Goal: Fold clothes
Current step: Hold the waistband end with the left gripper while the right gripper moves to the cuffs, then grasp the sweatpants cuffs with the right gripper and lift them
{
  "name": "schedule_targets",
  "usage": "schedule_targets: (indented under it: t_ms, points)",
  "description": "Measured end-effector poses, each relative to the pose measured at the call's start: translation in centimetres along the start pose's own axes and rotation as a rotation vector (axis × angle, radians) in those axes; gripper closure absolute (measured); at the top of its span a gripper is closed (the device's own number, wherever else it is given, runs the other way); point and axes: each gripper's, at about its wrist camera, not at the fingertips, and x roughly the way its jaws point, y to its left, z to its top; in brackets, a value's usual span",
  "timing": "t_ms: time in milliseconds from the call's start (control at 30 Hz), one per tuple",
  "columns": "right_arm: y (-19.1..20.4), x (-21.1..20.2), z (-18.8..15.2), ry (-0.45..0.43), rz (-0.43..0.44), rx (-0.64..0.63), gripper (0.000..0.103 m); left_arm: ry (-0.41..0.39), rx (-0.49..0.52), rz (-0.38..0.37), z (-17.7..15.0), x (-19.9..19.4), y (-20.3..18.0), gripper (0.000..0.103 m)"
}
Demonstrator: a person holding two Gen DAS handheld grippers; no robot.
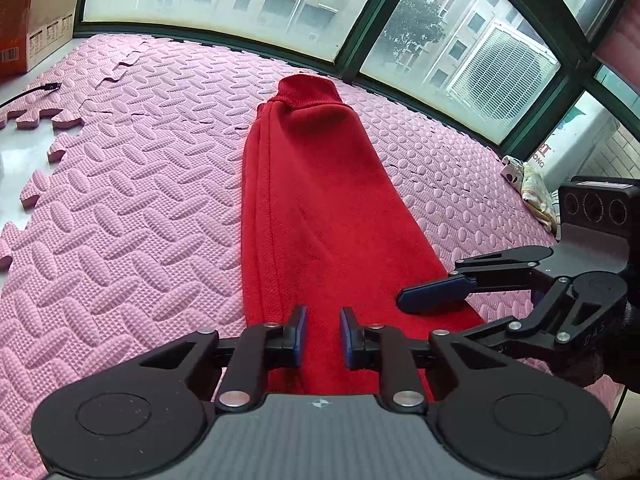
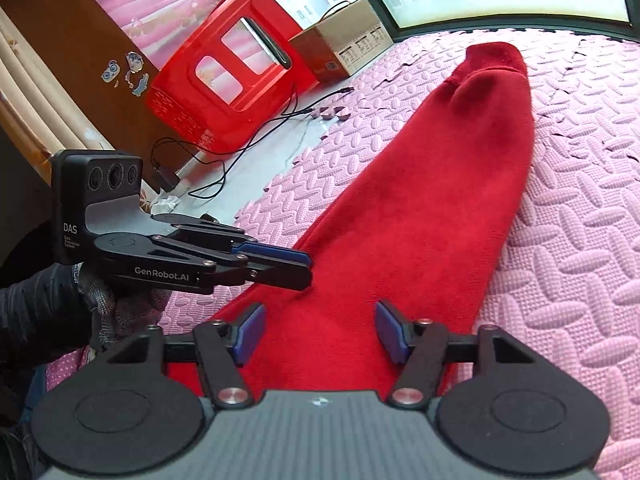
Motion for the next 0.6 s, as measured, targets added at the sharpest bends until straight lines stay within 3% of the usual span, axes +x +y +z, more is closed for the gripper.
schedule_targets:
  t_ms: [133, 433, 600]
  points:
    - [-0.2, -1.0, -0.5, -0.006, -0.029, 0.005, 0.056, 0.002, 0.012, 0.001, -0.1, -0.4, 0.3, 0.086]
    - [0.8, -0.5, 0.5, -0.07, -0.131, -0.028, 0.056, -0.01, 0.059, -0.011, 1.3, 0.2, -2.1, 0.086]
    - [1.6, 1.6, 0.9, -0.079, -0.259, -0.087, 0.071, 0.008, 0.06, -0.009, 1.5, 1.6, -1.9, 0.088]
